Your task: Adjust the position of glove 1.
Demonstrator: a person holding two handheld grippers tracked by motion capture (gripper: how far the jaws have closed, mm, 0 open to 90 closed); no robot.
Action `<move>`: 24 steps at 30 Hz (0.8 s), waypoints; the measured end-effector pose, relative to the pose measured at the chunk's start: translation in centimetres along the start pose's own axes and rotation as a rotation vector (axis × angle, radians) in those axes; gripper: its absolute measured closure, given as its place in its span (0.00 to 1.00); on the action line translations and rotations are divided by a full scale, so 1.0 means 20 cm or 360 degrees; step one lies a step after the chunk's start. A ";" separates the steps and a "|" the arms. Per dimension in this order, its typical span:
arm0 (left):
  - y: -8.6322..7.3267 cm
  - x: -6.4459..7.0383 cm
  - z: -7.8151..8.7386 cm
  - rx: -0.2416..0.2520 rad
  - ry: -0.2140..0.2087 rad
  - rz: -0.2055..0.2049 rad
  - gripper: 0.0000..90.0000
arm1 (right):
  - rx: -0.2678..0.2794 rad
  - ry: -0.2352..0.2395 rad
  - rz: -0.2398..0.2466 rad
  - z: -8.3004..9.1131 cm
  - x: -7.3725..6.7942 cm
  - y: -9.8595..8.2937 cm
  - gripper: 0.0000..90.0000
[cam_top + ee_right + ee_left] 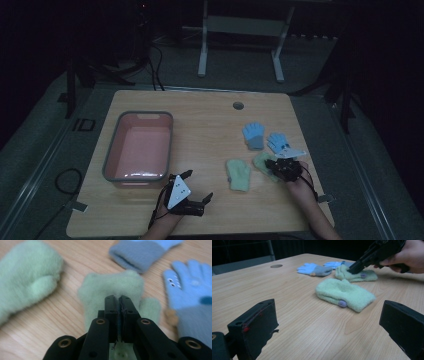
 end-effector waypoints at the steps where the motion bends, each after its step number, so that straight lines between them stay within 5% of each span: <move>1: 0.00 0.00 0.00 0.0000 0.0000 0.0000 0.02 | 0.0005 -0.0033 -0.0032 0.02 -0.01 0.01 0.96; 14: 0.00 0.00 0.00 -0.0003 0.0001 -0.0001 0.02 | 0.0188 -0.0228 -0.0501 0.35 -0.12 0.10 0.96; 24: 0.00 0.00 0.00 -0.0002 0.0004 -0.0003 0.02 | 0.0181 -0.0339 -0.0635 0.39 -0.19 0.01 0.96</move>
Point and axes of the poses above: each handheld gripper's, and its own axes: z roughly backward along the jaws, y roughly out of its top, x roughly to its right, the point moved 6 cm from there along -z, roughly forward along the jaws, and after that the axes turned 11 degrees about -z, right-handed, at the moved point
